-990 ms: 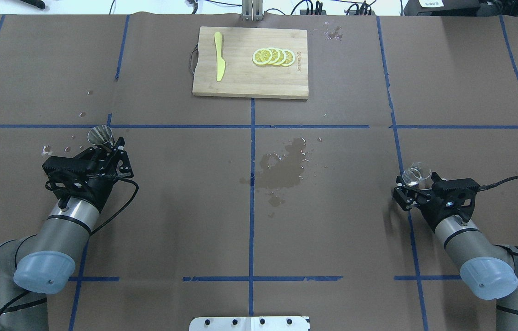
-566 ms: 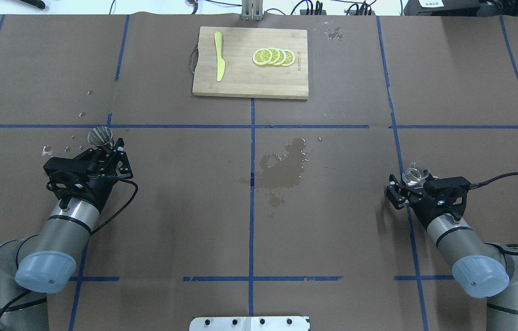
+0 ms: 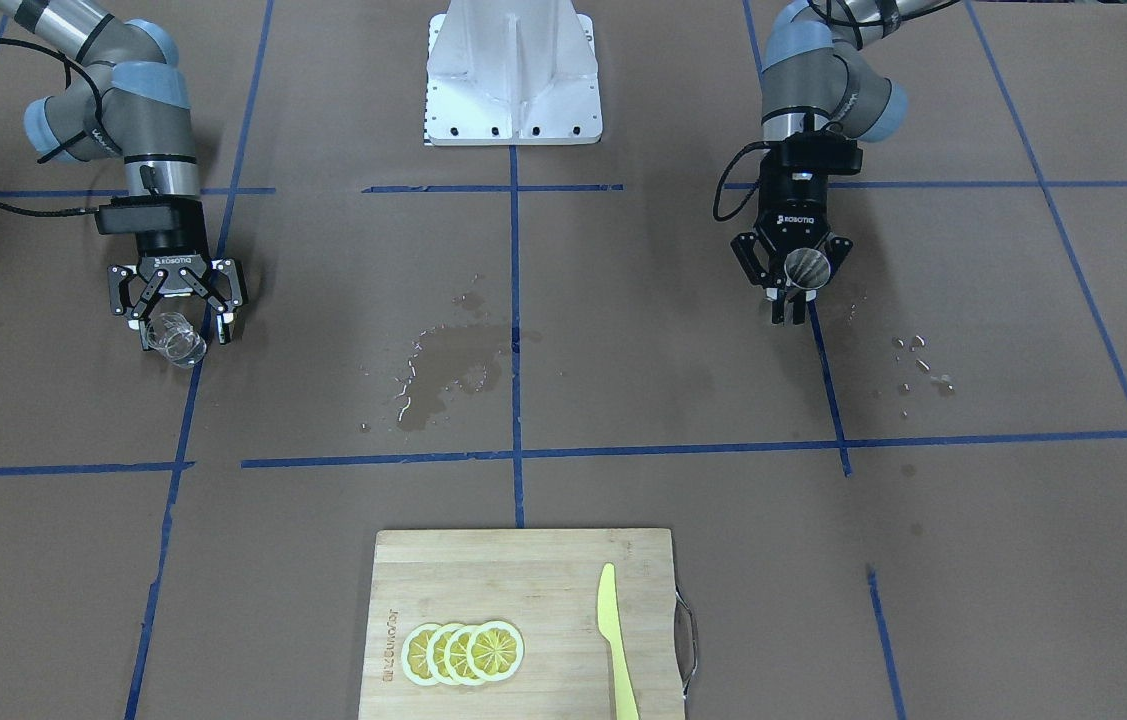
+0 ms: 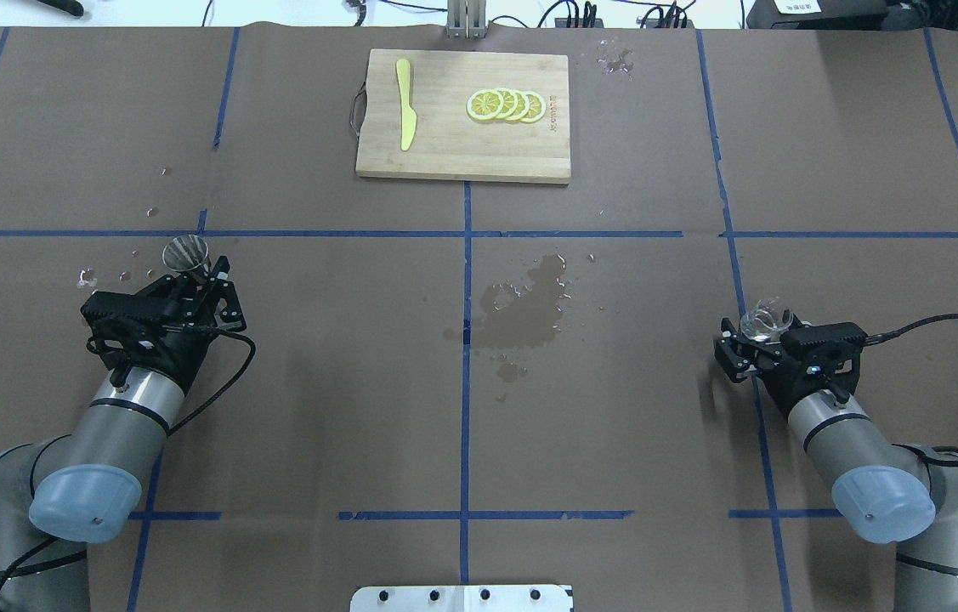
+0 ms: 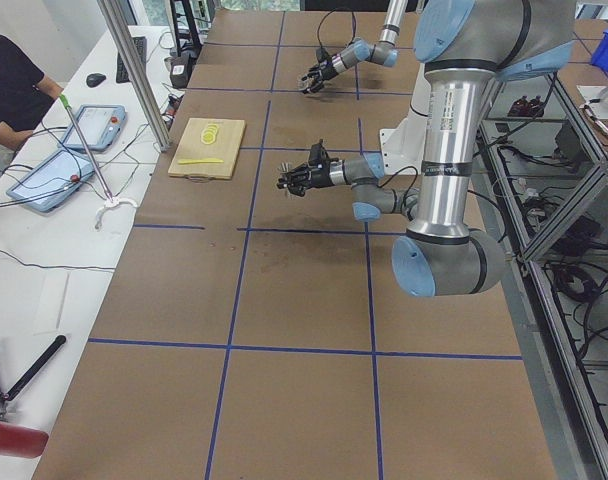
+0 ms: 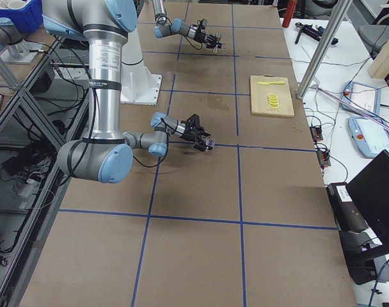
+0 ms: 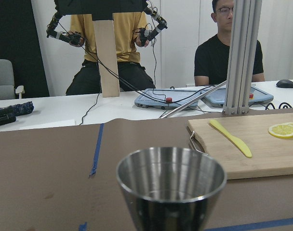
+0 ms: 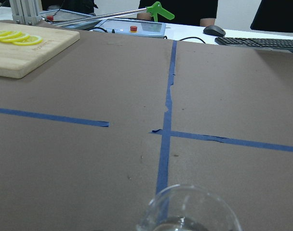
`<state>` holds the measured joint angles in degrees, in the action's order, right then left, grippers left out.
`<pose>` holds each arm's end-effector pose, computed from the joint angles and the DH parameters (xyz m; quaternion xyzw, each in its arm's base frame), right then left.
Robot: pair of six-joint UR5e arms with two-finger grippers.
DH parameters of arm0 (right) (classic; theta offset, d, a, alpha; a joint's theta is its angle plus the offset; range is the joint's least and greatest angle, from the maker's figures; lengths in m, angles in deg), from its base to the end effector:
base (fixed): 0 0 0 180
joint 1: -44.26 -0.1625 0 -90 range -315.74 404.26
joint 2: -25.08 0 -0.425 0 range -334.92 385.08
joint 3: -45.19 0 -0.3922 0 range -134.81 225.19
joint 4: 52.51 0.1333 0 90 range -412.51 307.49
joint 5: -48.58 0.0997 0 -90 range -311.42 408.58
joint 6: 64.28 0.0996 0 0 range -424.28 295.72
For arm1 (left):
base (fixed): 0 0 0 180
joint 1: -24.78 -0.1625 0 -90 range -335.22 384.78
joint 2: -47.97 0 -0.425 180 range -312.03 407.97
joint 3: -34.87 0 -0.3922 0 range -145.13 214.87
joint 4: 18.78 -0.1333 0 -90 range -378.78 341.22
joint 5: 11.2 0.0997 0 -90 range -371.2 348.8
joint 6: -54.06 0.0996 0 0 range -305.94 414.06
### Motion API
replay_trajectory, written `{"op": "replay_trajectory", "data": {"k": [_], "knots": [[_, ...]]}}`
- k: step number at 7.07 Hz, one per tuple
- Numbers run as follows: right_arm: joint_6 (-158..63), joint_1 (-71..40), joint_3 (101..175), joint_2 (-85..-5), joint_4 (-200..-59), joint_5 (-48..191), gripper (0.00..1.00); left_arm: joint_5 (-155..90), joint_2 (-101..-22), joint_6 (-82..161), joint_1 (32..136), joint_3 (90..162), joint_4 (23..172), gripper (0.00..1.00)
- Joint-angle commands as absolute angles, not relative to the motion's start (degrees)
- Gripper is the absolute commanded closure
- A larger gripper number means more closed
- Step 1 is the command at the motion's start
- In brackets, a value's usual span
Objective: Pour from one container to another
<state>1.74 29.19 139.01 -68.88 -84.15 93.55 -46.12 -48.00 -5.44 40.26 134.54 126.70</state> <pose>-0.4059 -0.3203 0.5398 0.4655 -0.3117 0.1230 0.8191 0.4323 -0.3428 0.4036 0.5477 0.3278 -0.1723 0.7503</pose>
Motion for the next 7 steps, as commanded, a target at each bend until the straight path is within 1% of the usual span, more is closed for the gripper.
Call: {"op": "replay_trajectory", "data": {"k": [1,2,4,6,7], "knots": [[1.73,28.88,138.88,-68.87,-84.15,93.58,0.09,-46.09,-48.0,-5.44,40.25,134.45,126.68,1.0],[1.73,28.79,138.88,-68.87,-84.15,93.58,0.11,-46.09,-48.0,-5.44,40.25,134.45,126.68,1.0],[1.81,28.53,138.88,-68.87,-84.15,93.58,0.23,-46.09,-48.09,-5.44,40.16,134.54,126.68,1.0],[1.81,28.27,138.79,-68.87,-84.15,93.84,0.52,-46.09,-48.18,-5.44,40.16,134.45,126.68,1.0],[1.55,28.18,138.88,-68.87,-84.15,94.01,0.72,-46.09,-48.26,-5.53,40.16,134.19,126.68,1.0]]}}
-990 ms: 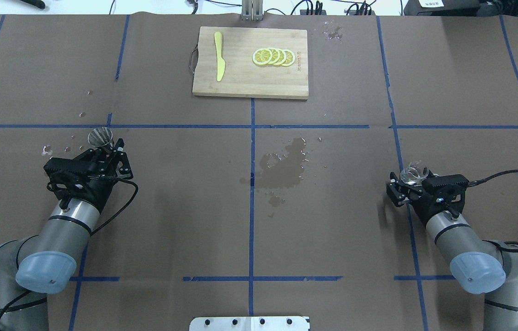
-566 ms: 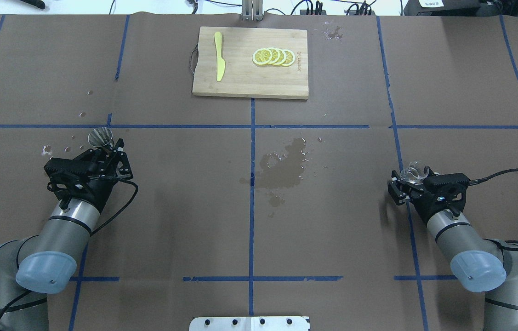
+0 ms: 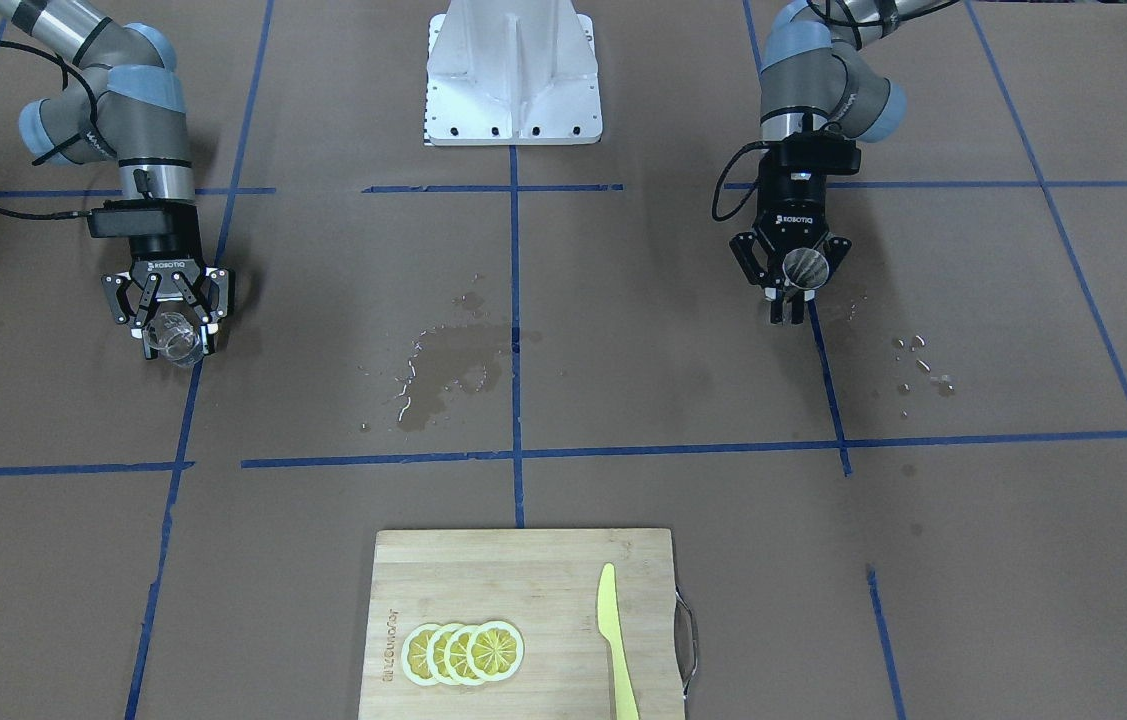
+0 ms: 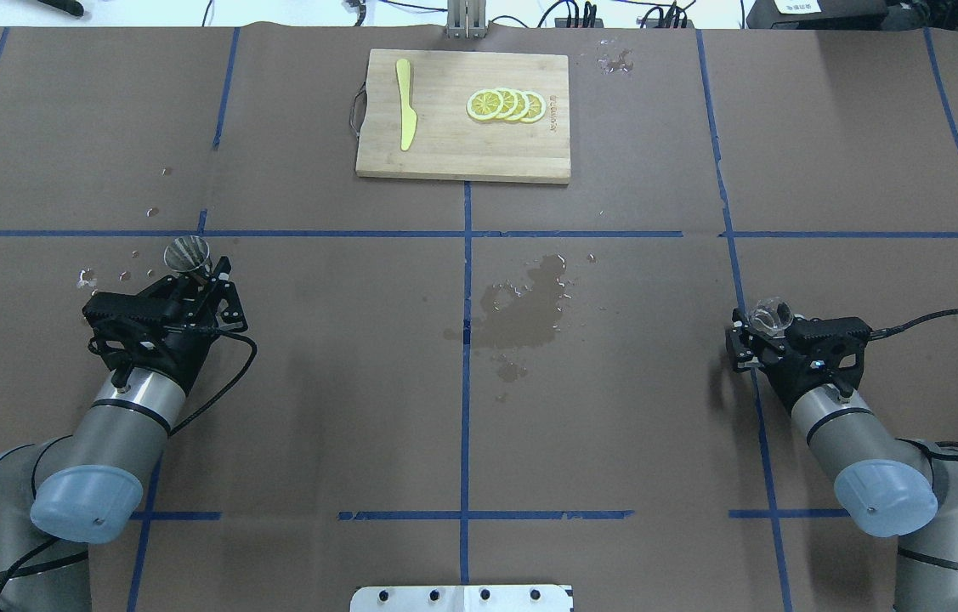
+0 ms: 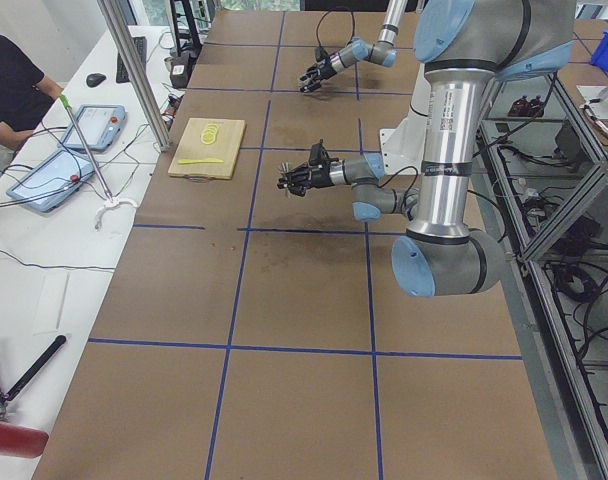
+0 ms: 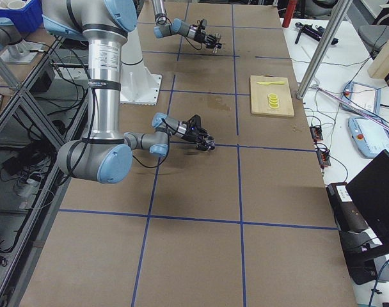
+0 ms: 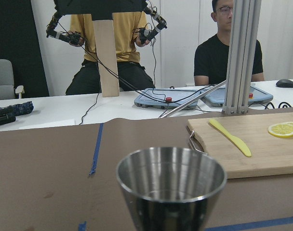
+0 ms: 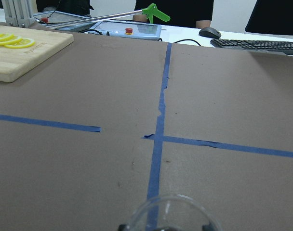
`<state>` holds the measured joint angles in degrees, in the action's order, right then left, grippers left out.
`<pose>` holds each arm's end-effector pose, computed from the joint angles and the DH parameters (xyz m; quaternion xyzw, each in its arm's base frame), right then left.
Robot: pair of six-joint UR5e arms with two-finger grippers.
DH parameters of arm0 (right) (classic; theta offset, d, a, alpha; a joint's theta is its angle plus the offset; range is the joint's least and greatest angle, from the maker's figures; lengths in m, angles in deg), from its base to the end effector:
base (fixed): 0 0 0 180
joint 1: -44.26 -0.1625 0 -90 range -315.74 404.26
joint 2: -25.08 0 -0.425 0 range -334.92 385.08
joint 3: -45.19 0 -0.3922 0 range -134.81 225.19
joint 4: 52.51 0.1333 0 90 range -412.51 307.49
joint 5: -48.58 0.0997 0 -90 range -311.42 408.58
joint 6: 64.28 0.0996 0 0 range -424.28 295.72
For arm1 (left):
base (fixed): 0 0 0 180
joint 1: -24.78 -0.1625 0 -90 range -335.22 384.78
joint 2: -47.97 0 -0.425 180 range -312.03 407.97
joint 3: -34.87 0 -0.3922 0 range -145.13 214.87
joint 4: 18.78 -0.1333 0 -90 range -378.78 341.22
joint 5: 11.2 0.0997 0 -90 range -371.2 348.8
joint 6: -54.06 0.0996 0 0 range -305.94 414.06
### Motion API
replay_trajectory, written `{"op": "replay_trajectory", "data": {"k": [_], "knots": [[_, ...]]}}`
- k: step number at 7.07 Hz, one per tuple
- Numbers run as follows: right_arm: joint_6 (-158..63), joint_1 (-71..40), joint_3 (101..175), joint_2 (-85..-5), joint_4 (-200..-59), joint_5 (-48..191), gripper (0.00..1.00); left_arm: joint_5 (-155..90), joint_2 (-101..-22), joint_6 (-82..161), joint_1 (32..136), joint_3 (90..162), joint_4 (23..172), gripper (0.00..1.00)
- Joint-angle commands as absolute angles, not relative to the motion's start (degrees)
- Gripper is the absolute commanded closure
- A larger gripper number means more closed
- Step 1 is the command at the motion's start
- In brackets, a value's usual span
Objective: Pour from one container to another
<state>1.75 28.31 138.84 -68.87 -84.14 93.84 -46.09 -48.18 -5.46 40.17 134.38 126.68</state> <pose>-0.4015 -0.3263 0.5413 0.4660 -0.3083 0.1277 0.8195 0.4340 -0.3425 0.4033 0.5475 0.3282 -0.1720 0.7503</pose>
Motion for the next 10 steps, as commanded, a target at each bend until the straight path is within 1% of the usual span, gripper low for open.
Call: {"op": "replay_trajectory", "data": {"k": [1,2,4,5,7,10], "knots": [[0.42,27.48,138.88,-68.87,-84.15,94.1,0.98,-46.0,-49.4,-5.53,40.16,134.19,126.68,1.0],[-0.9,26.43,139.4,-68.79,-84.06,95.41,1.0,-46.0,-49.67,-5.53,40.16,134.36,126.68,1.0],[-2.93,22.05,142.03,-68.52,-80.48,102.6,1.0,-46.0,-51.51,-5.53,39.9,134.27,126.68,1.0],[-6.5,20.11,142.74,-68.52,-80.28,105.33,1.0,-46.18,-53.26,-5.09,39.73,134.19,126.59,1.0],[-18.18,17.11,146.77,-68.26,-80.28,111.14,1.0,-49.75,-58.52,0.49,38.94,134.19,126.68,1.0],[-20.93,16.58,148.02,-62.65,-82.38,111.77,1.0,-61.18,-61.53,5.7,38.06,133.31,129.64,1.0]]}}
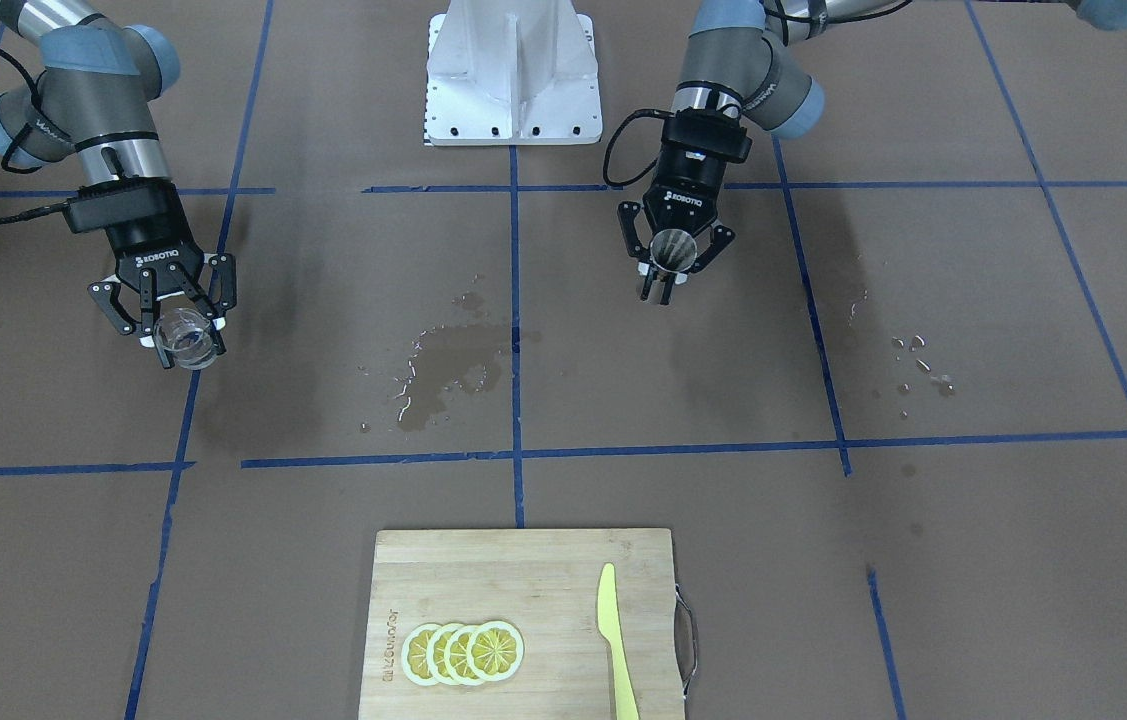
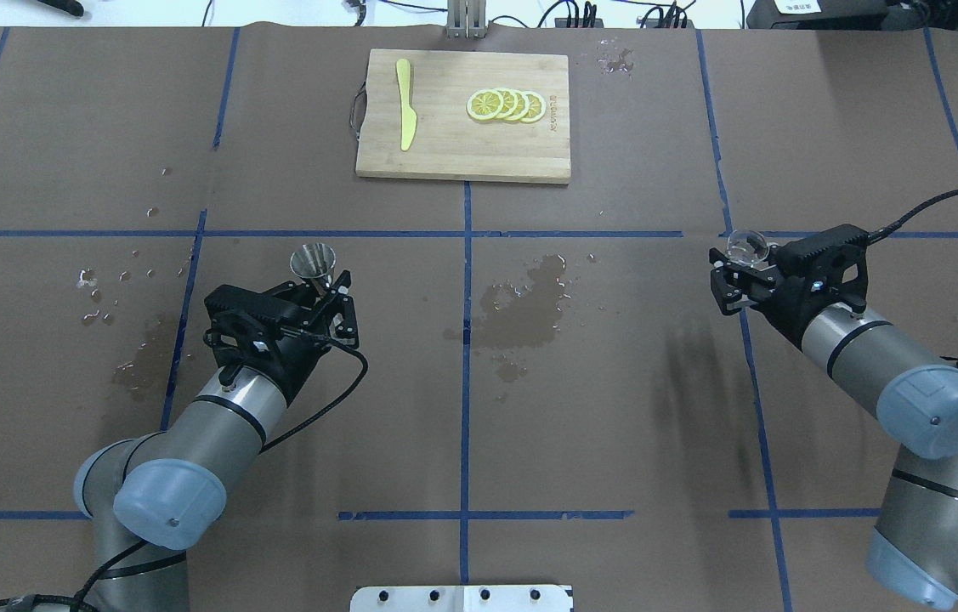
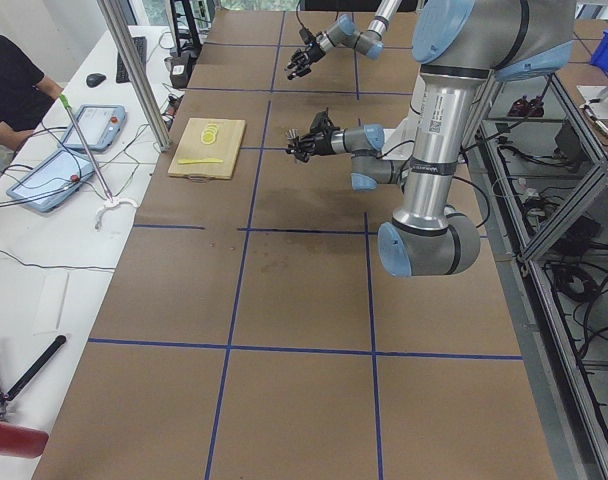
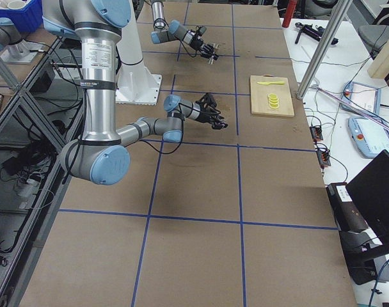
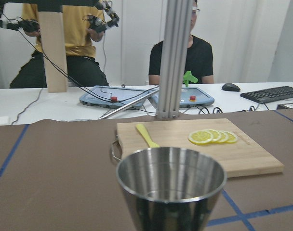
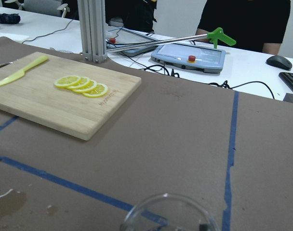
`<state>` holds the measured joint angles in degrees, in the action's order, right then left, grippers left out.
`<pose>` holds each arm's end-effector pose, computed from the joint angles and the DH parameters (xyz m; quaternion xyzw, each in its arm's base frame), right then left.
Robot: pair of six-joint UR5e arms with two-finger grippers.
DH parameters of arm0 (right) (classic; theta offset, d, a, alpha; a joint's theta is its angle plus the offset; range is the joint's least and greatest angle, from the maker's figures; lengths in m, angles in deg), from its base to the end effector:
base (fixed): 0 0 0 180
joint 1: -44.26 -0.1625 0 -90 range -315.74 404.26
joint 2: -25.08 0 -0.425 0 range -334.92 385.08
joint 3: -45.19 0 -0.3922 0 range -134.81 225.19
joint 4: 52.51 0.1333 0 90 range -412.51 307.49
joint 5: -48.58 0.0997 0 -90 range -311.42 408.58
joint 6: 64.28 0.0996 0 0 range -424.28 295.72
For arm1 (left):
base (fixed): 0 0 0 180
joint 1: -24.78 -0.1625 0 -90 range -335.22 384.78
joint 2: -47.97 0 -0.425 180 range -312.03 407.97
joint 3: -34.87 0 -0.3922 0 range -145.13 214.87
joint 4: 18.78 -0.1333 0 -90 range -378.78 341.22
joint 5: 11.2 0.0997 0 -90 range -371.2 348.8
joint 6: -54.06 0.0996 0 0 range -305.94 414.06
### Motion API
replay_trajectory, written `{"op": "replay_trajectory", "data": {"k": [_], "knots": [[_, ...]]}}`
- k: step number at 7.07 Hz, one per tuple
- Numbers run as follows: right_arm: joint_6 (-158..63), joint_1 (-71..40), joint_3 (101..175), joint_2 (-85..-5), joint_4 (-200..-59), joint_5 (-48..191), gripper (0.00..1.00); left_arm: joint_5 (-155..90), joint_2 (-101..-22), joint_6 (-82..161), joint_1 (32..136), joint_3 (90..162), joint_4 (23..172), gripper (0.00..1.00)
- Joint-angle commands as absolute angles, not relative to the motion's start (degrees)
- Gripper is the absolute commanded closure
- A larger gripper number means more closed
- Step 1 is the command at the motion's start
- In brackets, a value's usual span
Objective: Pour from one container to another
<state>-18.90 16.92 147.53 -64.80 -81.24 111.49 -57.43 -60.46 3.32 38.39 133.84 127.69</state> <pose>-0.3593 -0.3869 0.4320 0.4943 -0.3619 0.0221 0.7901 0.5013 -0.3294 0.2938 0.5244 0.4318 -0.0897 0.7284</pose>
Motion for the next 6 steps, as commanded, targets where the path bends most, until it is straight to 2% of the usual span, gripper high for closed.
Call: {"op": "replay_trajectory", "data": {"k": [1,3,6], "knots": [[-24.6,15.71,148.11,-59.41,-82.83,114.81,1.0,-62.86,-62.84,9.55,37.97,132.44,132.8,1.0],[-26.39,15.87,148.02,-56.49,-83.36,117.39,1.0,-67.25,-65.92,10.29,37.88,130.41,133.89,1.0],[-33.52,15.87,153.45,-50.6,-96.51,116.69,1.0,-72.0,-70.14,15.83,39.1,128.49,134.33,1.0]]}}
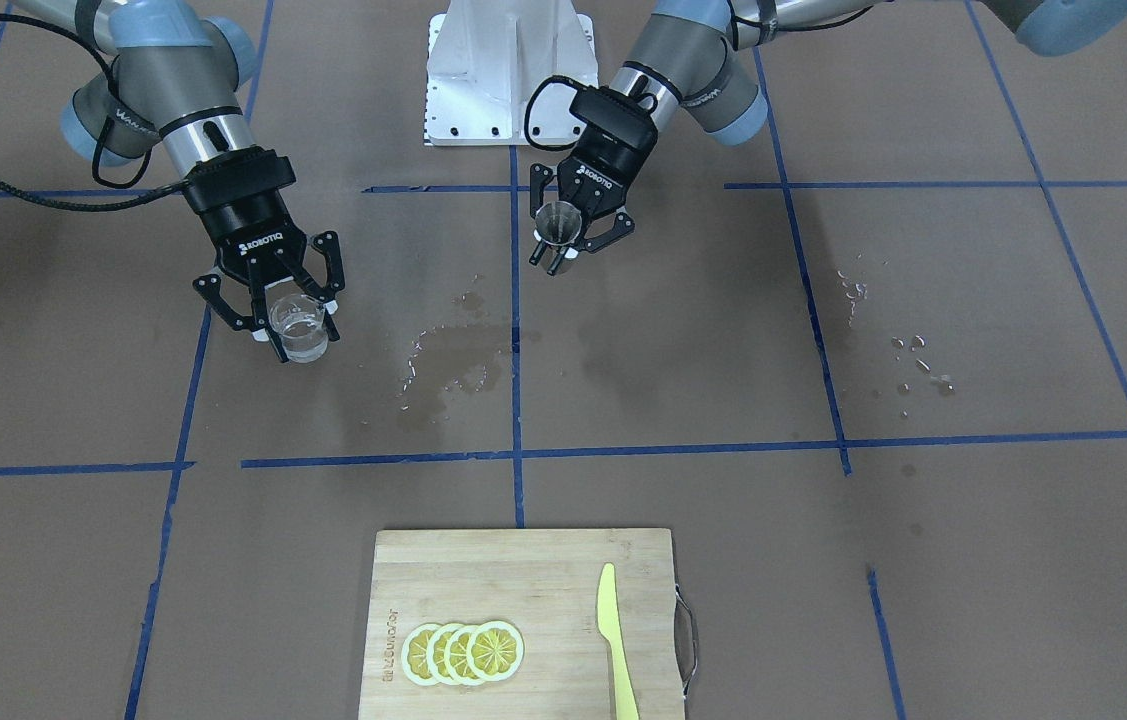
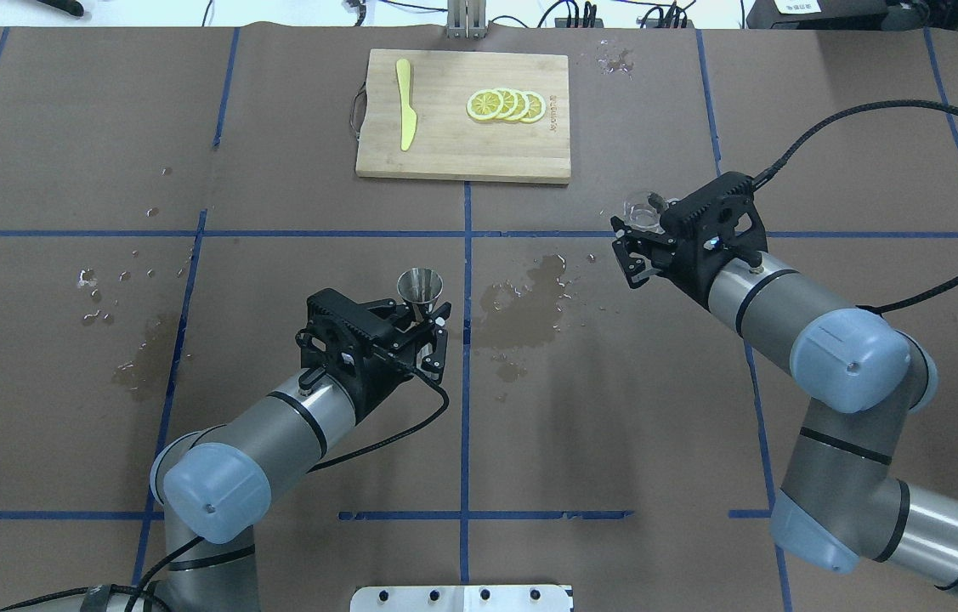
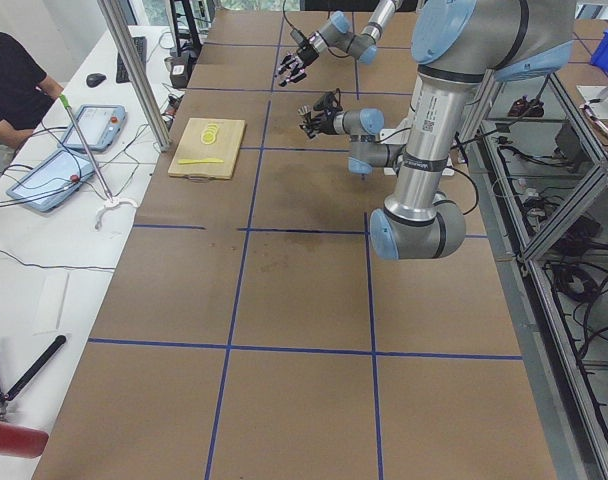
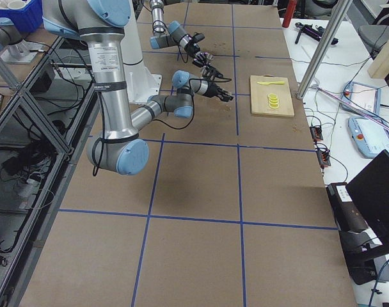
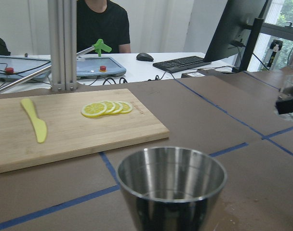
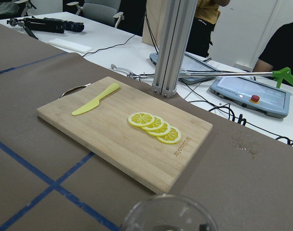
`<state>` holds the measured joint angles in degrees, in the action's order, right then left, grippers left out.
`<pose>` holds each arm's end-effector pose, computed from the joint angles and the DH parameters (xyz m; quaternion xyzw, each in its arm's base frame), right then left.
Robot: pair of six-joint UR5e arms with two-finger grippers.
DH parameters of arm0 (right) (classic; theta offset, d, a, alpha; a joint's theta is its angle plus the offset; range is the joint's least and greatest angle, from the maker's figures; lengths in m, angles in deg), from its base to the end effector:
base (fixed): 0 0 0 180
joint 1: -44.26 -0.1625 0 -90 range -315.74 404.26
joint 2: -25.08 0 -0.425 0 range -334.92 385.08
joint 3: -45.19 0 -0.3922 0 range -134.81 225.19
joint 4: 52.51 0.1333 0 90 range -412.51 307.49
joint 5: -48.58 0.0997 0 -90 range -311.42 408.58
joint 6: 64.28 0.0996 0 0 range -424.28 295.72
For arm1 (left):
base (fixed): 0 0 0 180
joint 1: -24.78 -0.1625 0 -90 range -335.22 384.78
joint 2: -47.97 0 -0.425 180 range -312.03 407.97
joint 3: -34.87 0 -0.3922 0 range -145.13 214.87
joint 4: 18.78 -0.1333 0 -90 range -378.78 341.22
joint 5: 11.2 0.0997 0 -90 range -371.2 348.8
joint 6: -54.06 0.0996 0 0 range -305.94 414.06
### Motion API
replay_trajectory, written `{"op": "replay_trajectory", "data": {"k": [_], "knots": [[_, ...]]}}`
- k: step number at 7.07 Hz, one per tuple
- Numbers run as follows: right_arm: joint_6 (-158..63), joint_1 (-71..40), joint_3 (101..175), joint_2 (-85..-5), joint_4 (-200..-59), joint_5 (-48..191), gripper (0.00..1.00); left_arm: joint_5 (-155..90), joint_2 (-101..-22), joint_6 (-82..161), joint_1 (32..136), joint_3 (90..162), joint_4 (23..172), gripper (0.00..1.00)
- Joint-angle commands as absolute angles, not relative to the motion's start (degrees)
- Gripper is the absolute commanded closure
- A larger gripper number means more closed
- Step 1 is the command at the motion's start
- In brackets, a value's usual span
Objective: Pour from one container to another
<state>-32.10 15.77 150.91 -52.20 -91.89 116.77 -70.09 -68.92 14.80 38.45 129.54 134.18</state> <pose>-0.4005 -0.4112 0.3100 0.5339 -0.3561 -0.0753 0.7632 0.5428 -0.3222 0.2302 0.5311 0.5017 0.0211 0.6825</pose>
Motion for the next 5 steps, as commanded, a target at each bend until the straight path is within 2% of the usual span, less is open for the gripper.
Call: {"op": "replay_trajectory", "data": {"k": [1,5], "knots": [[-35.78,15.96,154.6,-49.29,-97.93,116.95,1.0,-72.37,-72.85,15.83,39.37,124.47,134.41,1.0],[-44.9,16.22,156.72,-45.42,-108.3,111.35,1.0,-74.57,-77.08,17.06,39.63,119.35,134.68,1.0]]}}
